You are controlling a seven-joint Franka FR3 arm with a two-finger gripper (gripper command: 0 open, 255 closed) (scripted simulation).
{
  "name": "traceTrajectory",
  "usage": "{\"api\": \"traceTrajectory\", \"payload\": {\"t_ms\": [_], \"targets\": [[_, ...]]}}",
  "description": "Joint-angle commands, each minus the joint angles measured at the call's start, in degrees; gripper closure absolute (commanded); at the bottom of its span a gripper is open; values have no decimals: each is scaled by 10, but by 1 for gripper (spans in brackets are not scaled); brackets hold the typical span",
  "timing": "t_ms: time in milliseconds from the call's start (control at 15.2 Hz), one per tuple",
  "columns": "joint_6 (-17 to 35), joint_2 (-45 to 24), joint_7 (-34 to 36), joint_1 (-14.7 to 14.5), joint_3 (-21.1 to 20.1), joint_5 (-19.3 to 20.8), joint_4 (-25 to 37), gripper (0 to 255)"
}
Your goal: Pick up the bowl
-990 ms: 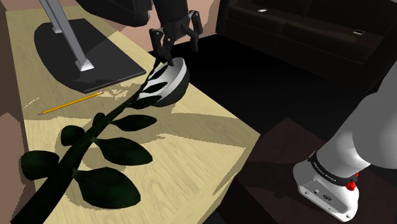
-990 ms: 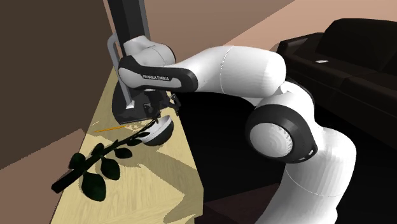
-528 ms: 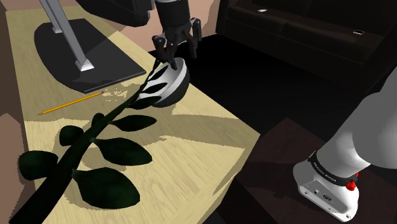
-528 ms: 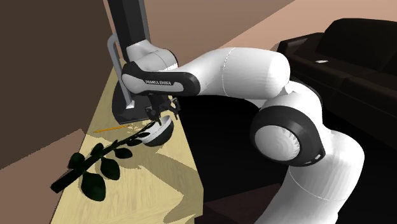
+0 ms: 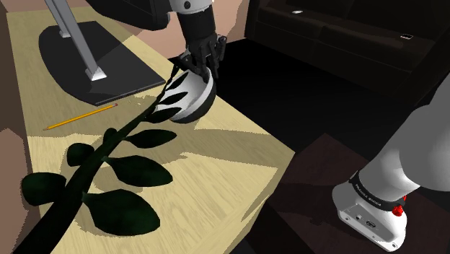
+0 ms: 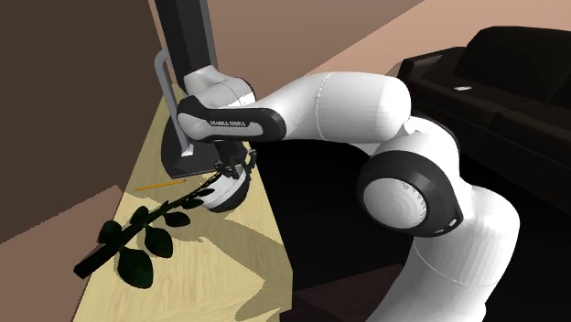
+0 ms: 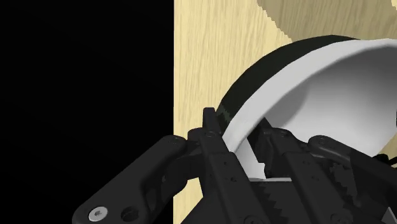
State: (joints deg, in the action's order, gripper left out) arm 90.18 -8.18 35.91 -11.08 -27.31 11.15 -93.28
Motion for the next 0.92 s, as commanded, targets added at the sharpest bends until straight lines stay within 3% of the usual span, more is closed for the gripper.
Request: {"api": "traceTrajectory", "payload": {"t_ms": [0,858], "targets": [[-7,-11,2,-5,-3,2,14,255],[-114,-31,-5,-17,-7,11,138,255]]}}
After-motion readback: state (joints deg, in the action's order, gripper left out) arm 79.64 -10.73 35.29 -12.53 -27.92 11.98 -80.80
